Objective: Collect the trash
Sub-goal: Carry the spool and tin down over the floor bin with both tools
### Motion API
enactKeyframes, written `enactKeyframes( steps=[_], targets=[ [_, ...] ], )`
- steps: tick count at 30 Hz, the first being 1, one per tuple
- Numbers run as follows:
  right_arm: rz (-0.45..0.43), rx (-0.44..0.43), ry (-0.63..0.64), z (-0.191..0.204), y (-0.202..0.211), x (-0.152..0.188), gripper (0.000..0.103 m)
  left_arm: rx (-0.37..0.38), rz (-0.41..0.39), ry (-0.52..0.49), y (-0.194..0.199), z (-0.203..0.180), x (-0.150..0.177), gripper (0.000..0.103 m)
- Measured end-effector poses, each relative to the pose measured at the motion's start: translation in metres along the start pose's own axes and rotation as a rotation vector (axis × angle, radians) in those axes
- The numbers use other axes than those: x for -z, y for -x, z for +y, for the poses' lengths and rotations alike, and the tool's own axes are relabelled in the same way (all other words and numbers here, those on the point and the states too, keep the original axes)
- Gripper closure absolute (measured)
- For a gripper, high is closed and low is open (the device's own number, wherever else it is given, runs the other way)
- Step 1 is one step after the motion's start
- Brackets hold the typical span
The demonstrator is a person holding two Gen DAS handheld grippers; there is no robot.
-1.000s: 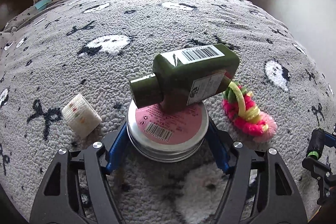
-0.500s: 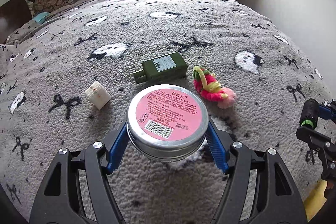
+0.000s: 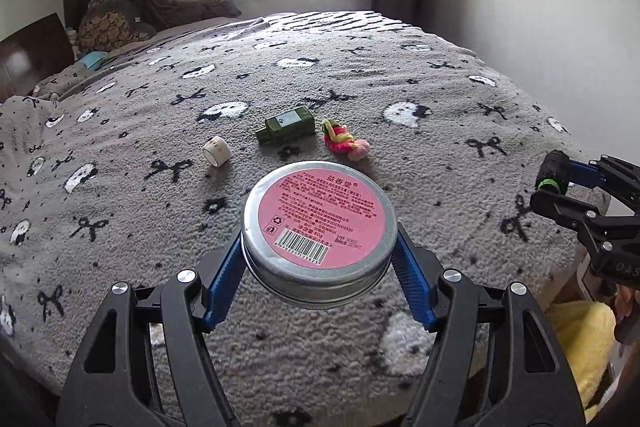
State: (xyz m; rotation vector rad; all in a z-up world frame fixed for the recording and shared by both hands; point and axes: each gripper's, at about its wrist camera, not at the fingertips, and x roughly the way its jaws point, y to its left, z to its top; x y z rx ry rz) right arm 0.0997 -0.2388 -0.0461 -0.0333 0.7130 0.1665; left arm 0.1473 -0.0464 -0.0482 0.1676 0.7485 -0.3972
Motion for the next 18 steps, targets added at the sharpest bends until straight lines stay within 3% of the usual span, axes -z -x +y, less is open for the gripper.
enactKeyframes(
  steps=[10,18],
  targets=[
    [-0.010,-0.015,-0.016,0.020,0.044,0.050,0.048,0.022,-0.048,-0.012,0.061,-0.024,0.057,0.037],
    [0.052,-0.060,-0.028,0.042,0.045,0.095,0.048,0.034,0.001,-0.018,0.071,-0.041,0.117,0.037]
  ],
)
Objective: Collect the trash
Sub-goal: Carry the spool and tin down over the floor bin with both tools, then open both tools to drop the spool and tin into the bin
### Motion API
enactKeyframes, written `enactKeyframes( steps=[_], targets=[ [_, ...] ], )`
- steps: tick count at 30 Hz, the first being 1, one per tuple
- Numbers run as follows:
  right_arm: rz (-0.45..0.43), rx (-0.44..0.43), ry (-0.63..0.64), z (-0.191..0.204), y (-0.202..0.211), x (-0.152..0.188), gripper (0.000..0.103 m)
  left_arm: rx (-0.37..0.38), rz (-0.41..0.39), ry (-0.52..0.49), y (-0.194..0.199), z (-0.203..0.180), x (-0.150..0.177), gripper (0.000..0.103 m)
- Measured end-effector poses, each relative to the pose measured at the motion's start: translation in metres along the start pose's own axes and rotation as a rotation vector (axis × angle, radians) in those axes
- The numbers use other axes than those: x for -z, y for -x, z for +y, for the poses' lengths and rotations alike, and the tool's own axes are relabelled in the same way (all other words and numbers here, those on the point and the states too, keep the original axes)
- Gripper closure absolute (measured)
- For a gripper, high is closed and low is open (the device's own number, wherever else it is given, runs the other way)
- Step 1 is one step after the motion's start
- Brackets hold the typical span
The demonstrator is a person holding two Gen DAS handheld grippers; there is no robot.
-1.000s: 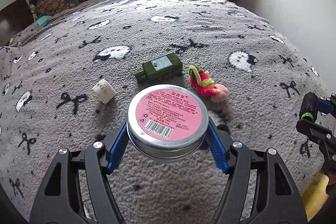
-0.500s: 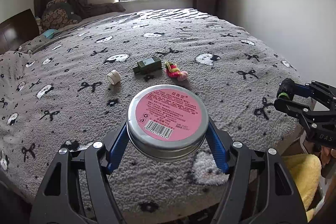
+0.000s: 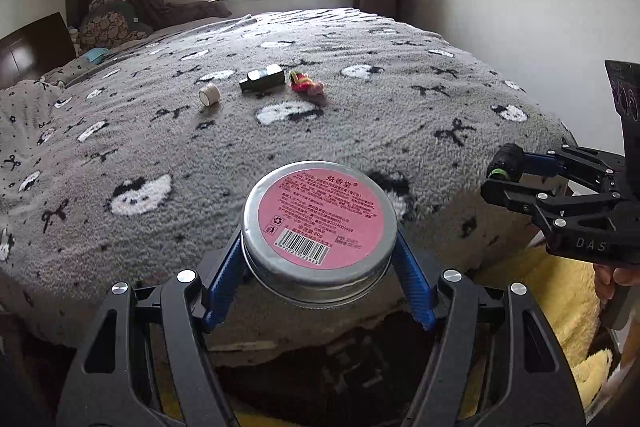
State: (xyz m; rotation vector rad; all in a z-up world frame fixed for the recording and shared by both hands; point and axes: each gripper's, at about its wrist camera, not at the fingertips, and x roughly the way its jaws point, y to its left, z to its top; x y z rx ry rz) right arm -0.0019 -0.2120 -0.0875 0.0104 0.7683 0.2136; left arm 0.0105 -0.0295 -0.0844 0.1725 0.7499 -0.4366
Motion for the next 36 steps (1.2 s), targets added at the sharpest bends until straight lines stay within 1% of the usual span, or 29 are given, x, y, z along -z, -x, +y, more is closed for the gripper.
enactKeyframes(
  steps=[5,10,19,26,36],
  targets=[
    [0.060,-0.046,-0.042,0.007,-0.013,0.028,0.048,0.027,0.086,0.025,-0.013,-0.002,0.043,0.037],
    [0.164,-0.081,-0.078,0.014,-0.041,0.061,0.048,0.036,0.172,0.056,-0.032,0.002,0.079,0.037],
    [0.293,-0.085,-0.134,0.019,-0.084,0.101,0.048,0.033,0.321,0.106,-0.068,0.014,0.135,0.037],
    [0.393,-0.079,-0.145,0.025,-0.112,0.125,0.048,0.035,0.424,0.122,-0.096,0.015,0.164,0.037],
    [0.465,-0.104,-0.151,0.030,-0.139,0.137,0.048,0.058,0.529,0.152,-0.125,0.026,0.190,0.037]
  ],
)
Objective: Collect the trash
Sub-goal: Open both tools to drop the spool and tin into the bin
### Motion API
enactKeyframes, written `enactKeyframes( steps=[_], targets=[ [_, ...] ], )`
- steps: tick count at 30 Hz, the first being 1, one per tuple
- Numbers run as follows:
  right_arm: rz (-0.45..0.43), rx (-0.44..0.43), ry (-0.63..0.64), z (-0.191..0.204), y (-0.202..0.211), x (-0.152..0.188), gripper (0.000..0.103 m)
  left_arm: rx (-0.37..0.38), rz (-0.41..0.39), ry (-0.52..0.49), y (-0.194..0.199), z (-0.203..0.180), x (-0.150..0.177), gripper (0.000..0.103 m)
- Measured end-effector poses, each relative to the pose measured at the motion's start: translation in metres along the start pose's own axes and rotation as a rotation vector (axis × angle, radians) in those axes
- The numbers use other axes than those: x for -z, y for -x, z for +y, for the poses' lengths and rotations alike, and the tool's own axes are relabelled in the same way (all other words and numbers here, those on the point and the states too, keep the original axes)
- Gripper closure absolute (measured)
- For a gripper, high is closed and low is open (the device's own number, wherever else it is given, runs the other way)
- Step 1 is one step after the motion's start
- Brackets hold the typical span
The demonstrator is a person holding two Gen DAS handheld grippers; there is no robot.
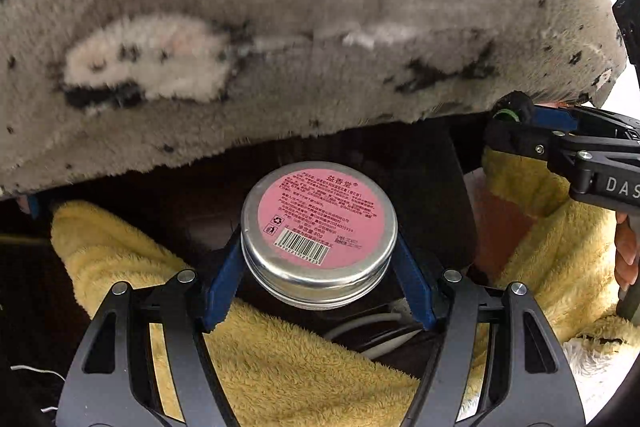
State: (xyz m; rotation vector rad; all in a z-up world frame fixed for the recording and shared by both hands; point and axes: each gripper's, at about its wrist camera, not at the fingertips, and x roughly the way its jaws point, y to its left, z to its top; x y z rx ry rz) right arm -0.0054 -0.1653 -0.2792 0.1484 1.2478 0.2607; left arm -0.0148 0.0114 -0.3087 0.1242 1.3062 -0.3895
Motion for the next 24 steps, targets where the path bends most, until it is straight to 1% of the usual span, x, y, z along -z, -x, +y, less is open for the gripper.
enactKeyframes(
  steps=[4,11,14,18,19,20,21,22,24],
  targets=[
    [0.019,-0.011,-0.003,-0.001,-0.007,-0.001,0.048,0.023,0.022,0.003,-0.008,-0.001,0.002,0.037],
    [0.047,-0.022,-0.001,0.000,-0.017,-0.003,0.048,0.037,0.045,0.012,-0.014,0.001,0.000,0.037],
    [0.052,-0.021,-0.006,0.002,-0.020,-0.004,0.047,0.050,0.052,0.020,-0.017,0.003,0.003,0.036],
    [0.046,-0.004,-0.009,0.006,-0.020,-0.005,0.047,0.050,0.047,0.022,-0.014,0.002,0.002,0.036],
    [0.039,0.002,-0.011,0.006,-0.019,-0.005,0.043,0.049,0.045,0.024,-0.014,0.000,0.001,0.036],
    [0.034,0.008,-0.013,0.004,-0.016,-0.005,0.037,0.047,0.040,0.025,-0.013,-0.003,0.000,0.031],
    [0.026,0.014,-0.015,0.003,-0.013,-0.005,0.034,0.046,0.032,0.027,-0.010,-0.002,-0.001,0.026],
    [0.019,0.018,-0.018,0.002,-0.011,-0.006,0.029,0.045,0.025,0.027,-0.007,-0.002,-0.002,0.025],
    [0.006,0.022,-0.026,0.000,-0.006,-0.007,0.028,0.039,0.009,0.027,-0.002,-0.002,-0.003,0.018]
  ],
)
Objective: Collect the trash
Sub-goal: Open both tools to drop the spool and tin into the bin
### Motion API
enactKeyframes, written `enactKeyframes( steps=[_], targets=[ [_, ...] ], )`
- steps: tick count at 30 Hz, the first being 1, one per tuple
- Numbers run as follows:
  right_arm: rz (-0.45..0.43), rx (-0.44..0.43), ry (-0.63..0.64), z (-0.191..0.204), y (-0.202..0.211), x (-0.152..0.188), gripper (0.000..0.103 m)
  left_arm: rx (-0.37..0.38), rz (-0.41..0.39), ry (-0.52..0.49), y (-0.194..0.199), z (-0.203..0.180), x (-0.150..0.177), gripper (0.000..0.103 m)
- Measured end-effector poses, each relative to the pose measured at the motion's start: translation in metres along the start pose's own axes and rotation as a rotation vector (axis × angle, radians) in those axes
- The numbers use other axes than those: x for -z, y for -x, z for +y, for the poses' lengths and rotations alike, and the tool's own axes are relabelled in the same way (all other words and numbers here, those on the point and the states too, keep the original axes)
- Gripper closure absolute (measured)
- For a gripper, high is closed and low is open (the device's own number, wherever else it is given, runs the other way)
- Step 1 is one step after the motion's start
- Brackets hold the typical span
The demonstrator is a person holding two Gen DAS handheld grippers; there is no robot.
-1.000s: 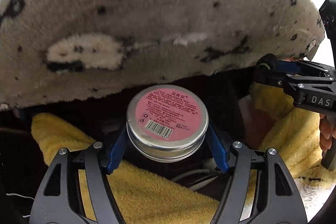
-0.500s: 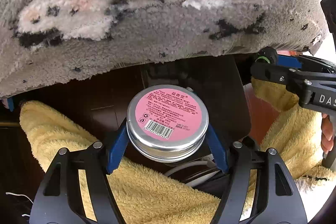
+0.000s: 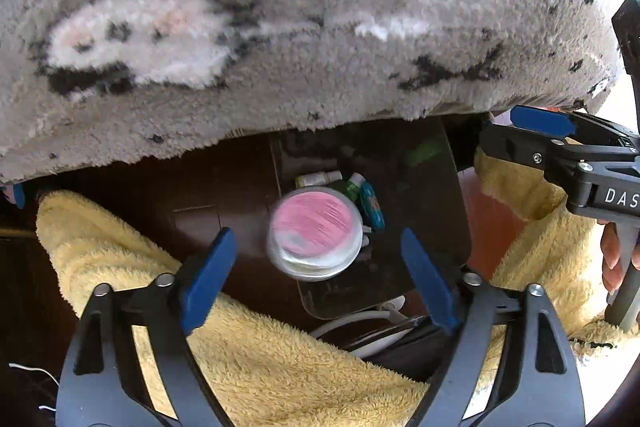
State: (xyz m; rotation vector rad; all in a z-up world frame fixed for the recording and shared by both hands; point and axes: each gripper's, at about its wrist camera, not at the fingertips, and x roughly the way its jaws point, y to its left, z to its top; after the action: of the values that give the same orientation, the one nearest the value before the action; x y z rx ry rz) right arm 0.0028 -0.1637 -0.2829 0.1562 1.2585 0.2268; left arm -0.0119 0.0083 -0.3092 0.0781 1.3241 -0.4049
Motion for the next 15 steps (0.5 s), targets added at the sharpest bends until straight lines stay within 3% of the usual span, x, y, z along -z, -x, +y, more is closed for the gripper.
enactKeyframes(
  steps=[3,8,15],
  targets=[
    [-0.021,0.003,-0.013,-0.003,0.009,-0.002,0.019,-0.011,-0.033,0.003,0.012,0.001,-0.003,0.011],
    [-0.080,-0.007,-0.015,-0.008,0.035,-0.007,0.005,-0.010,-0.102,-0.005,0.041,0.000,-0.006,0.008],
    [-0.224,-0.020,0.005,-0.011,0.094,-0.030,0.005,-0.016,-0.226,-0.040,0.094,-0.003,-0.024,0.008]
  ],
)
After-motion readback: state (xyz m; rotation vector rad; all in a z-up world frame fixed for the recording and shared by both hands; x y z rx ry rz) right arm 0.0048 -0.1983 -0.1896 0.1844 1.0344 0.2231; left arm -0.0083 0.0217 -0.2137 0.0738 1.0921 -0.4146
